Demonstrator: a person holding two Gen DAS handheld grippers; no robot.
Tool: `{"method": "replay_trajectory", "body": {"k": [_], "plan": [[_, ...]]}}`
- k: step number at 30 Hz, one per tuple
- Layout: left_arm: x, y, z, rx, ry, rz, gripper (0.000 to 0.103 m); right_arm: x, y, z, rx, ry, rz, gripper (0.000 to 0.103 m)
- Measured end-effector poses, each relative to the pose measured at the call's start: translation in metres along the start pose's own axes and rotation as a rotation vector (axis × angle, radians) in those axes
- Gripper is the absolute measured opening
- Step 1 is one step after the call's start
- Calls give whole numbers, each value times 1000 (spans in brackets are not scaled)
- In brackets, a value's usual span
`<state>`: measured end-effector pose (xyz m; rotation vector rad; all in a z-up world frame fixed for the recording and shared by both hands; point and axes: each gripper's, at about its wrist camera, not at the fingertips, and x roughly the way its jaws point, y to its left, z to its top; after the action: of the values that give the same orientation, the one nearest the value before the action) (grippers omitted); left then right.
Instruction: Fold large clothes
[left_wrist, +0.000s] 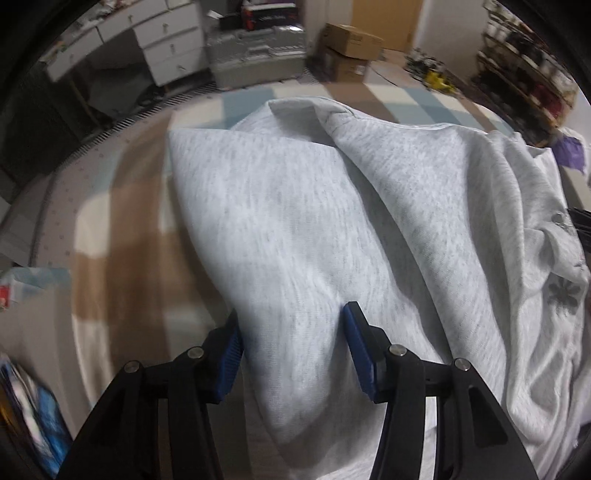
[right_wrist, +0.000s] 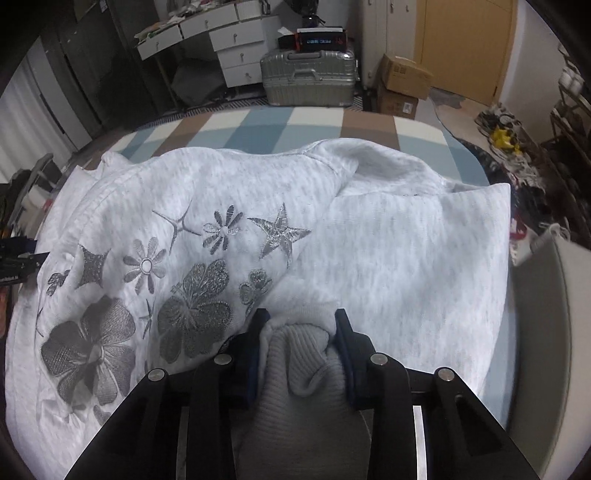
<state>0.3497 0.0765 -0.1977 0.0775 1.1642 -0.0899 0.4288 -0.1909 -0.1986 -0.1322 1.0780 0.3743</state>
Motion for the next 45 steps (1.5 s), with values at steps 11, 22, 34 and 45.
{"method": "replay_trajectory", "body": {"k": [11,22,34,45], "plan": [[-111,-11,-67,-41,-197,81,56,-106,21,-48,36,-137,55,71],[-228,-77,-234,63,-413,39,82,-226,145,-266,-110,-173,160,101],[-174,-85,-288,108,-332,183,82,-164,149,-308,49,-119,22,18],[-149,-59,-297,5,-252,158,82,-257,36,-341,389,-305,1,8]]}}
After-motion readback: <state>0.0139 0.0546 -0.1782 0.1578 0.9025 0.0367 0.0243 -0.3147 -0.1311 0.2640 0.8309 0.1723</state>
